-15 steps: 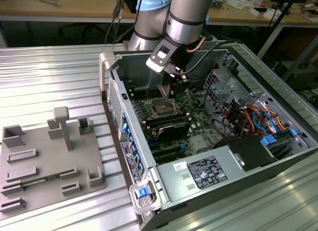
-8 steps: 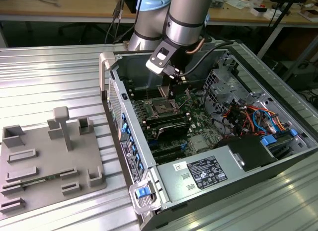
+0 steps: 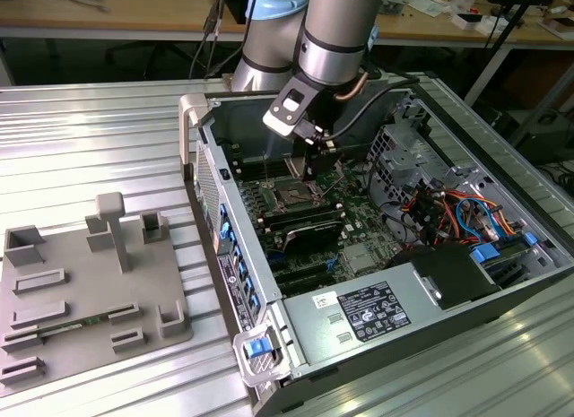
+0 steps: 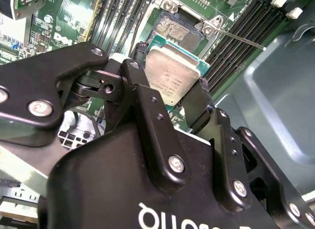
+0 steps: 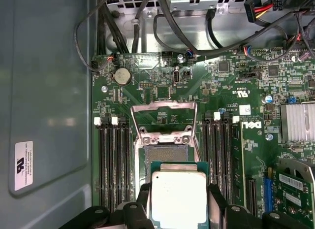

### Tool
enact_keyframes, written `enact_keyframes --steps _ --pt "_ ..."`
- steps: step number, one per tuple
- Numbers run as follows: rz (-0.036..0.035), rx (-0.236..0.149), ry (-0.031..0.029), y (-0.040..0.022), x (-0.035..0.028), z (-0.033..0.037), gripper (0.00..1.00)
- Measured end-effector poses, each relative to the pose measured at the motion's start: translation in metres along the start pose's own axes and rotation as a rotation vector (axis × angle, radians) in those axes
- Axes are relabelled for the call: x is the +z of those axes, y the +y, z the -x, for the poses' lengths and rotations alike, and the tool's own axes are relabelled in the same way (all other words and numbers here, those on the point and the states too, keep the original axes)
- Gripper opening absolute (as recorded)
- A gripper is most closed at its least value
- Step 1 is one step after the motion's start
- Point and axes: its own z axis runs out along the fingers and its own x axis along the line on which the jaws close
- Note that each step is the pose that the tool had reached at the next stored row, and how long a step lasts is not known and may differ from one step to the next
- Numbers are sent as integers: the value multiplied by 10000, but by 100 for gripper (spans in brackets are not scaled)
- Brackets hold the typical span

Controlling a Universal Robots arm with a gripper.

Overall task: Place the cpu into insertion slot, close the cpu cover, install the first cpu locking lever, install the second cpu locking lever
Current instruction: 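Place the cpu into insertion slot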

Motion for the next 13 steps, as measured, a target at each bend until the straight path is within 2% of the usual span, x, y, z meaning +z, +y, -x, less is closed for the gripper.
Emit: enact_keyframes --steps 13 --pt "0 -7 -76 6 78 -7 55"
